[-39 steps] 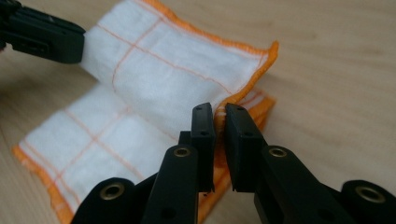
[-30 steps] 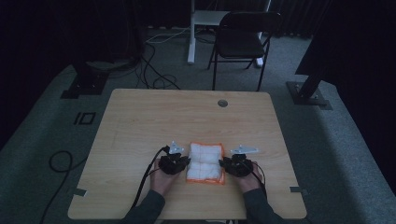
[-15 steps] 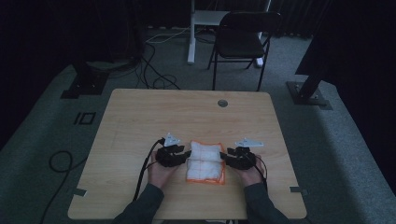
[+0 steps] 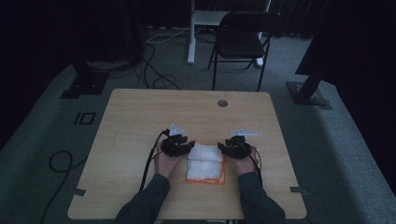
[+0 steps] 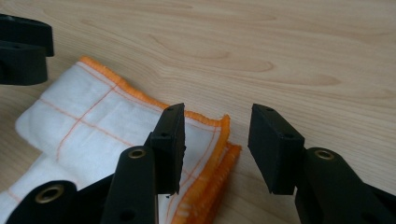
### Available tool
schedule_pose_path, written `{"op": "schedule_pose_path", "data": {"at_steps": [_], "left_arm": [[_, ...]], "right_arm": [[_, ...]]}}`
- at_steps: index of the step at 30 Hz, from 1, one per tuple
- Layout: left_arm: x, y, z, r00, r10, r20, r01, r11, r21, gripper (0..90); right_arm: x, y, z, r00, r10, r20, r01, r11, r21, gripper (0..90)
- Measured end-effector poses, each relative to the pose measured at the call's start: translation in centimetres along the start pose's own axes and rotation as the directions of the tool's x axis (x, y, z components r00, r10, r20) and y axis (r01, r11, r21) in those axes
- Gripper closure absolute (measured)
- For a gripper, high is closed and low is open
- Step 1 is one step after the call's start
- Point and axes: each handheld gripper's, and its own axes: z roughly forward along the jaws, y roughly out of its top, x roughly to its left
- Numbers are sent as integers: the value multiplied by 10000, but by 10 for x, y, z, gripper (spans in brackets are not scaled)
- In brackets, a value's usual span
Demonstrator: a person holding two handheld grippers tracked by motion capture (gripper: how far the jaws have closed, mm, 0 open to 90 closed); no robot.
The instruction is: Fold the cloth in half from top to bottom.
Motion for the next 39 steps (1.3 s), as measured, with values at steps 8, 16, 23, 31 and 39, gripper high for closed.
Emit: {"op": "schedule_pose_path", "data": {"at_steps": [8,16,23,31,39], "left_arm": [[4,-7,13,9994,-358,30,355,9974,631,546],[6,-13,18,9980,-606,166,590,9948,828,546],[1,-11,17,9987,-212,461,171,9961,862,727],[-3,-8,4,9977,10,685,-36,9993,383,837],[-7,-10,-7,9965,249,792,-260,9996,129,840]], "right_arm": [[-3,-9,9,9988,478,-79,-474,9978,456,524],[-6,-12,13,9940,1029,-362,-996,9916,819,544],[-3,-11,12,9933,820,-811,-757,9941,777,730],[1,-9,0,9972,220,-712,-202,9995,255,816],[3,-11,-12,9963,-48,-863,35,9999,-148,827]]}}
